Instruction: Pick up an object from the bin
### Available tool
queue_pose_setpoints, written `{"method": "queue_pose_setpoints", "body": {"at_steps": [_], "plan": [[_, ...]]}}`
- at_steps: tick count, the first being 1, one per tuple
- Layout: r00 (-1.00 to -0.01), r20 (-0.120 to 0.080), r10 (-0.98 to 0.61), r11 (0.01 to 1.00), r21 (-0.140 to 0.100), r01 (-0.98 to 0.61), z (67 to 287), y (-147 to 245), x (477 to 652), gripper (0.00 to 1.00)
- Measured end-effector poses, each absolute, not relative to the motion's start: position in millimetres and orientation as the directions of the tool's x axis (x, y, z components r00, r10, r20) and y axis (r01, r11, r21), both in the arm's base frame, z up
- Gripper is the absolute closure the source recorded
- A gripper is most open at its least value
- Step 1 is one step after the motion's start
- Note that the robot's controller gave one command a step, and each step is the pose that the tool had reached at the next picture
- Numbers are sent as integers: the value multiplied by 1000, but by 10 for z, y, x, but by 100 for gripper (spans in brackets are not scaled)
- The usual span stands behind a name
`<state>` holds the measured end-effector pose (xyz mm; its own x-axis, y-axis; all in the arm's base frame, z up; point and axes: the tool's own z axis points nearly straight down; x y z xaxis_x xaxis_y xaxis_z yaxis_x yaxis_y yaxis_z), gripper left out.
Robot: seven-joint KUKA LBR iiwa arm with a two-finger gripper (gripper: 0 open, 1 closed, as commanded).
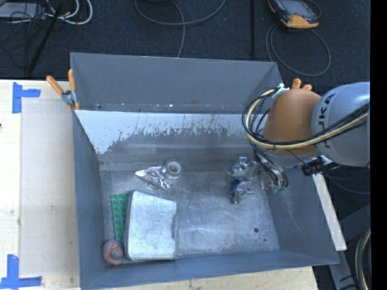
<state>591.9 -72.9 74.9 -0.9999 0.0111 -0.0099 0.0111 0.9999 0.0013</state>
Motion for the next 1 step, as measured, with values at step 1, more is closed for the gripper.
{"method": "queue_pose_setpoints", "body": {"at_steps": [1], "plan": [[-976,-6,-220,976,-2,-220,2482,-790,5584,100]]}}
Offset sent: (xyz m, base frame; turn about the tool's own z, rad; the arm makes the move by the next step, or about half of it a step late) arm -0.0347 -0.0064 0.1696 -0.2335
